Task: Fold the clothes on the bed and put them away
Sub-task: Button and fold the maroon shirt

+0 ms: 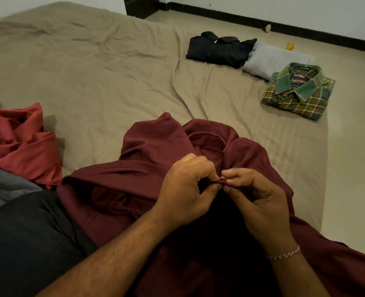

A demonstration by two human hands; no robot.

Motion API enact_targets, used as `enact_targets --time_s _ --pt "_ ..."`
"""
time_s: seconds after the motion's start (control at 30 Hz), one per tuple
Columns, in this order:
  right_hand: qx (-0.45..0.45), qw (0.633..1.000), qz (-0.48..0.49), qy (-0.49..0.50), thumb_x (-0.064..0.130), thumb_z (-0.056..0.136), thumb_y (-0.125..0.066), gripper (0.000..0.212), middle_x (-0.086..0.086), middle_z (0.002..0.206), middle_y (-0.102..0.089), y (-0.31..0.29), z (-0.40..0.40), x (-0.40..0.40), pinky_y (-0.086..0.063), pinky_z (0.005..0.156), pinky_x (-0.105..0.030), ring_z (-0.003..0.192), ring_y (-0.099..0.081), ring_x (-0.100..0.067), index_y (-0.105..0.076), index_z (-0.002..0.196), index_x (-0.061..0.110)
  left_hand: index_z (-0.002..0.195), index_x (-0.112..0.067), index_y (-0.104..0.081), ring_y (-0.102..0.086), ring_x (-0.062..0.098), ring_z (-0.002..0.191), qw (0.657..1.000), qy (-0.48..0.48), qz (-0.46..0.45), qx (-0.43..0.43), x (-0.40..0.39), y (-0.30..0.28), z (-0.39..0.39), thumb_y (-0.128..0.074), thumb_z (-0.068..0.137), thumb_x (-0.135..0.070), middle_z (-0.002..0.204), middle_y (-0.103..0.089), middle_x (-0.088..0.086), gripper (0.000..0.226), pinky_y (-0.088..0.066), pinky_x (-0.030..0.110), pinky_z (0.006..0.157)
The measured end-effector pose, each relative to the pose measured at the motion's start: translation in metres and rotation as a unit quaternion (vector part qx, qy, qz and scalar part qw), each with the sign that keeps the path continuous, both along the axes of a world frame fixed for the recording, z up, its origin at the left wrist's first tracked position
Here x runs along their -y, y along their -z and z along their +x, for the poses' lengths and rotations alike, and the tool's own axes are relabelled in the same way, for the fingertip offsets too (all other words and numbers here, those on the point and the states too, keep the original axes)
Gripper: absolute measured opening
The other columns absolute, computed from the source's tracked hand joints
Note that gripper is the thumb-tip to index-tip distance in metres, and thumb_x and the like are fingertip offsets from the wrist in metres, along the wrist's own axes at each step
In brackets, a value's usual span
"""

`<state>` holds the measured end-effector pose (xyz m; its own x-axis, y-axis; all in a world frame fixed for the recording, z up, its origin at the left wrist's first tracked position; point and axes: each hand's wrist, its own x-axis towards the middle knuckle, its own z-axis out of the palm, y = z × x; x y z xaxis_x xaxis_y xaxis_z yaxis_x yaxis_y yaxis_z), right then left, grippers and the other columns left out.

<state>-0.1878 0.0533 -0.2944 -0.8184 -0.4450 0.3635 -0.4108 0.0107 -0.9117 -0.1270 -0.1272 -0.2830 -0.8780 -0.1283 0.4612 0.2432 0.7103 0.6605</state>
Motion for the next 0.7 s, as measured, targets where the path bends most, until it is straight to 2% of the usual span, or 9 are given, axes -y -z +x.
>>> enact_targets --time_s 0.07,0.13,0.27,0.37,0.43,0.57,0.7 --pt "-0.035 0.999 0.017 0.002 -0.001 0.084 -0.077 0.012 0.001 0.116 -0.073 0.001 0.001 0.002 -0.06 0.092 -0.033 0.109 -0.072 -0.019 -0.073 0.094 0.004 0.077 -0.015 -0.062 -0.053 0.012 0.073 1.0 0.001 0.012 -0.002 0.0 -0.001 0.001 -0.081 0.08 -0.015 0.076 -0.06 -0.009 0.019 -0.045 0.036 0.064" --pt "-0.07 0.997 0.033 0.006 0.004 0.086 -0.076 0.008 0.003 0.114 -0.074 0.0 0.002 0.004 -0.06 0.092 -0.038 0.11 -0.071 -0.018 -0.072 0.094 0.005 0.076 -0.012 -0.063 -0.055 0.012 0.072 0.999 0.007 0.03 -0.007 0.001 0.0 0.001 -0.08 0.081 -0.012 0.076 -0.06 -0.008 0.018 -0.046 0.035 0.063" --pt "-0.135 0.988 0.077 0.018 0.01 0.091 -0.075 0.007 0.008 0.109 -0.073 0.002 0.004 0.008 -0.06 0.084 -0.04 0.104 -0.071 -0.015 -0.069 0.092 0.007 0.076 -0.009 -0.062 -0.055 0.014 0.069 1.0 0.009 0.015 -0.009 0.004 0.002 0.004 -0.076 0.083 -0.011 0.075 -0.059 -0.005 0.016 -0.046 0.036 0.062" --pt "-0.104 0.989 0.099 0.034 0.006 0.092 -0.075 0.009 0.013 0.105 -0.073 0.001 0.005 0.011 -0.06 0.079 -0.037 0.098 -0.072 -0.012 -0.068 0.095 0.012 0.082 -0.012 -0.062 -0.054 0.013 0.07 0.999 0.013 -0.033 0.007 0.008 0.002 0.004 -0.073 0.087 -0.015 0.08 -0.057 -0.006 0.012 -0.047 0.037 0.059" --pt "-0.076 0.99 0.105 0.051 0.011 0.091 -0.075 0.01 0.016 0.097 -0.073 -0.004 0.005 0.009 -0.059 0.076 -0.029 0.092 -0.072 -0.008 -0.069 0.096 0.018 0.091 -0.02 -0.066 -0.058 0.01 0.076 0.995 0.033 -0.085 0.035 0.016 -0.002 0.002 -0.069 0.092 -0.024 0.086 -0.06 -0.01 0.006 -0.051 0.036 0.061" --pt "-0.051 0.986 0.147 0.063 0.021 0.09 -0.077 0.005 0.016 0.086 -0.071 -0.01 0.0 0.0 -0.054 0.071 -0.018 0.084 -0.071 -0.008 -0.072 0.091 0.023 0.096 -0.034 -0.069 -0.064 0.003 0.081 0.98 0.02 -0.187 0.068 0.046 -0.012 -0.005 -0.061 0.095 -0.05 0.091 -0.068 -0.017 0.018 -0.055 0.036 0.066" --pt "-0.012 0.981 0.184 0.063 0.027 0.086 -0.08 0.01 0.014 0.08 -0.071 -0.012 -0.007 -0.007 -0.054 0.066 -0.019 0.077 -0.069 -0.009 -0.071 0.084 0.028 0.097 -0.036 -0.075 -0.064 0.002 0.084 0.98 0.01 -0.18 0.081 0.079 -0.02 -0.004 -0.068 0.095 -0.045 0.096 -0.066 -0.019 0.012 -0.056 0.035 0.068"
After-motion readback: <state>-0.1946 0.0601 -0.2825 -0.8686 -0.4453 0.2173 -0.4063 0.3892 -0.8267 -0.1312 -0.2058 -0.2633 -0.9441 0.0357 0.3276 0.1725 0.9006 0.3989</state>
